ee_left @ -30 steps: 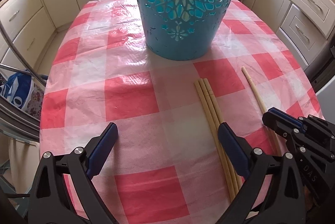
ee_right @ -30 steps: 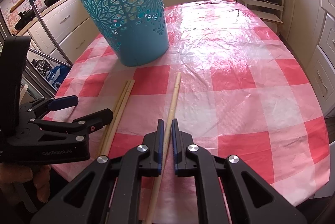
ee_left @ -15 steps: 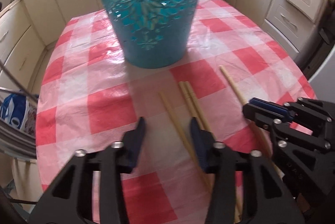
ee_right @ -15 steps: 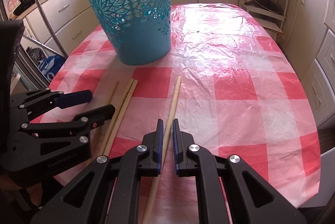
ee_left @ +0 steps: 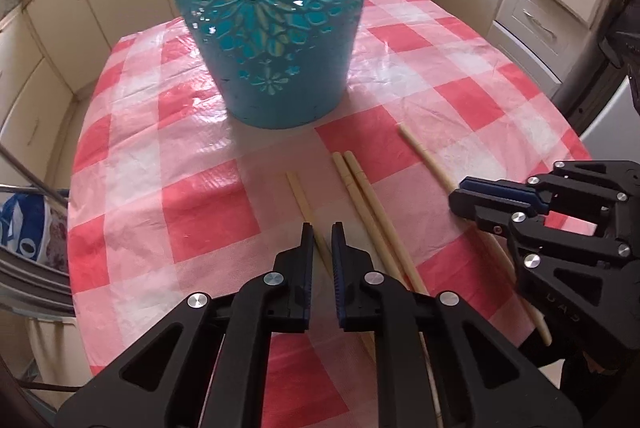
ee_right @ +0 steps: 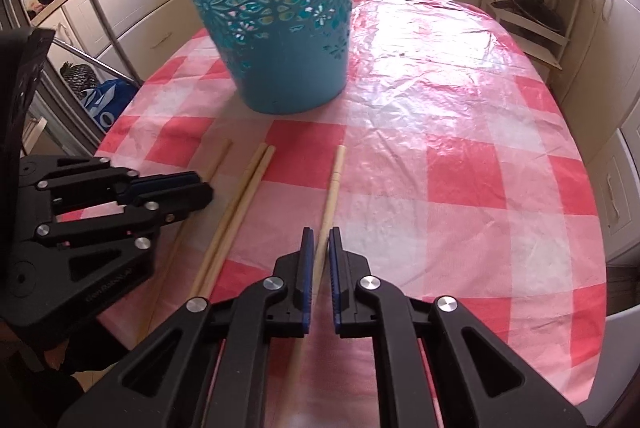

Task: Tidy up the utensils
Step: 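Lift the chopstick with the left tool and drop it into the basket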

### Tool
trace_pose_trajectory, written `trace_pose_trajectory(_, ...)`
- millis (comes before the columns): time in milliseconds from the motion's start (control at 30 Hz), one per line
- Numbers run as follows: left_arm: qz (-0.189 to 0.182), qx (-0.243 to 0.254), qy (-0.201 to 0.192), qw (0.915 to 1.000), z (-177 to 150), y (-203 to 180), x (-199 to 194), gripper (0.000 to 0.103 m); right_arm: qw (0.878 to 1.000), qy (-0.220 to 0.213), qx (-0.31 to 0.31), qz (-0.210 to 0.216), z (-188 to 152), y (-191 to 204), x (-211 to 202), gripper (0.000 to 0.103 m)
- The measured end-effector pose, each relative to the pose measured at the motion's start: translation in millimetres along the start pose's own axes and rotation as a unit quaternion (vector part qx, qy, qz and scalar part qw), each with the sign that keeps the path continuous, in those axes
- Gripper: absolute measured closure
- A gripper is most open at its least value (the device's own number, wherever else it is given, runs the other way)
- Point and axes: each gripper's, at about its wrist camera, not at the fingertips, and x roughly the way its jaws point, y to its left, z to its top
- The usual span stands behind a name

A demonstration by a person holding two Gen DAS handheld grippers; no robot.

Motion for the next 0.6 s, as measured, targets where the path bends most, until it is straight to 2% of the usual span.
trace_pose_trajectory(67, -0.018, 0.001, 0.003, 0.9998, 0.9, 1.0, -3.4, 0.099, 1.0, -0.003, 0.003, 0.001, -1.9, -0.6, -1.6, 0.095)
trace_pose_trajectory(167, -0.047, 0.009, -0.016, 0.9987, 4.5, 3.9, -21.7, 0.099, 1.0, -0.009, 0.013, 0.007, -5.0, -2.8, -2.6, 0.095)
trace_pose_trajectory(300, -0.105, 0.016, -0.075, 0.9914, 13.6, 14.7, -61.3, 0.099, 1.0, -0.024, 0.012, -0.002, -10.1, 0.4, -3.7, 0.095)
trace_pose_trajectory(400, -0.129, 0.016, -0.116, 0.9846, 18.3, 24.0, -88.0, 0.099, 0.999, -0.03, 0.017, -0.001, -12.2, 0.0, -3.7, 0.095)
trace_pose_trajectory(467, -0.147, 0.009, -0.154, 0.977, 22.8, 29.3, -108.3, 0.099, 0.999, -0.033, 0.019, 0.0, -13.2, -0.2, -4.3, 0.095)
trace_pose_trajectory(533, -0.161, -0.003, -0.209, 0.9646, 29.1, 36.9, -134.0, 0.099, 0.999, -0.035, 0.019, -0.003, -14.5, 0.8, -5.1, 0.095)
trace_pose_trajectory(600, -0.154, -0.015, -0.264, 0.952, 38.1, 41.9, -156.7, 0.099, 0.999, -0.036, 0.018, -0.005, -14.9, 2.5, -5.5, 0.094)
